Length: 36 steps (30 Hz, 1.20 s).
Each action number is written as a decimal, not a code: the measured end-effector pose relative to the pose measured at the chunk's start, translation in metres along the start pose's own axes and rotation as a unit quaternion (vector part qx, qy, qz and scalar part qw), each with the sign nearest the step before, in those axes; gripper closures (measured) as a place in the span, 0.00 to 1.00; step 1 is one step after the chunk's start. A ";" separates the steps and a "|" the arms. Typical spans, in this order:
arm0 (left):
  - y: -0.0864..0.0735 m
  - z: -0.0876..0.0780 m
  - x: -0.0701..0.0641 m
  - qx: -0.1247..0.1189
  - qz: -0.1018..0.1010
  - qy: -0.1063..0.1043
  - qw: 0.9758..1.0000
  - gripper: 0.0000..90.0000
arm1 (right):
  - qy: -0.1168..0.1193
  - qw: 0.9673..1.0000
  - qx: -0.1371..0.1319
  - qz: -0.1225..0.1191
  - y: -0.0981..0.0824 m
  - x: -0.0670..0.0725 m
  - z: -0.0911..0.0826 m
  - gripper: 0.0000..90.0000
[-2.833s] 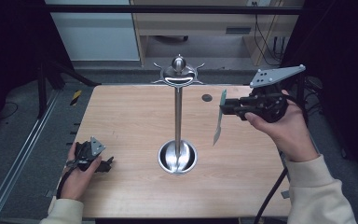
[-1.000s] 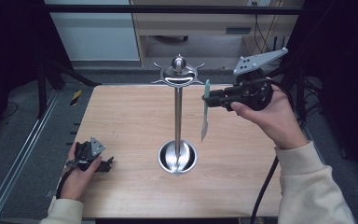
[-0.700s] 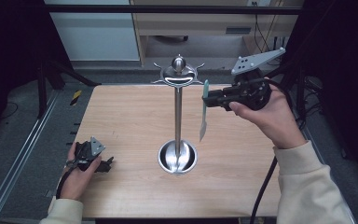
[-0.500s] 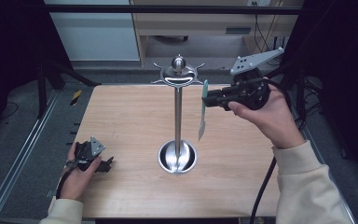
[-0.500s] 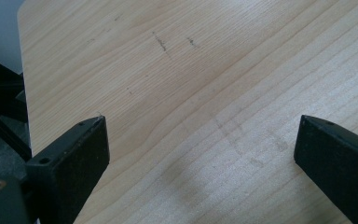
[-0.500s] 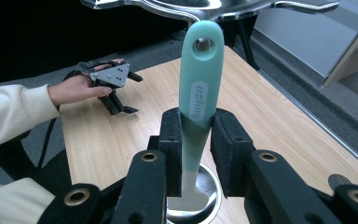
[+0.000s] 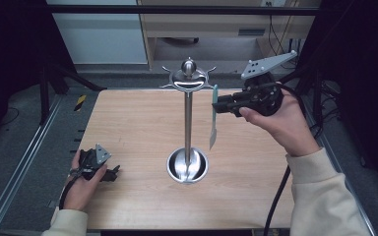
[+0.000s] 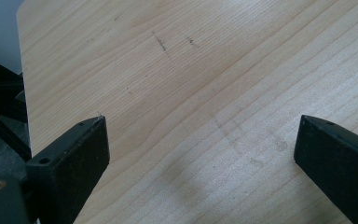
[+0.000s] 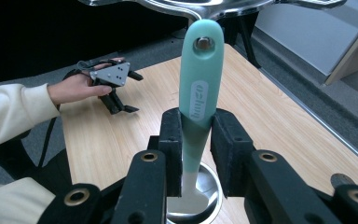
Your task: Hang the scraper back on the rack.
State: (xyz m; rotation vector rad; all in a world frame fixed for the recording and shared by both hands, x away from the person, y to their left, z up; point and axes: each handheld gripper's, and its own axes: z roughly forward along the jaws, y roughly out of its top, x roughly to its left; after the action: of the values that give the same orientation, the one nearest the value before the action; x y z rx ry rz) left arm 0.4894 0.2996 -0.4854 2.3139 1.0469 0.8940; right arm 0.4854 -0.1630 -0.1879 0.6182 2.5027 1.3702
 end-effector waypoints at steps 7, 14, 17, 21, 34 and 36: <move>0.000 0.000 0.000 0.001 0.000 -0.001 1.000 0.03 | 0.001 1.000 -0.001 0.001 -0.001 0.000 0.002 0.83; 0.000 0.001 -0.001 0.001 0.000 -0.001 1.000 0.03 | 0.000 1.000 -0.003 0.002 -0.002 0.000 0.002 0.83; 0.000 0.001 -0.001 0.002 0.001 -0.001 1.000 0.03 | 0.000 1.000 -0.003 0.000 -0.002 0.000 0.002 0.83; 0.000 0.001 -0.001 0.004 0.004 0.000 1.000 0.03 | -0.002 1.000 -0.006 0.000 -0.003 0.000 0.002 0.83; 0.000 0.001 -0.001 0.004 0.006 0.000 1.000 0.03 | -0.006 1.000 -0.013 0.001 -0.003 0.001 0.003 0.77; 0.001 0.002 -0.001 0.004 0.006 -0.001 1.000 0.03 | -0.011 1.000 -0.018 0.003 -0.004 0.001 0.000 0.75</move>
State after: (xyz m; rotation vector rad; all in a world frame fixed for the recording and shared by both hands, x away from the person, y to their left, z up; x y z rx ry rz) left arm 0.4902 0.2978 -0.4868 2.3299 1.0401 0.8938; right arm 0.4837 -0.1643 -0.1917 0.6298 2.4547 1.3990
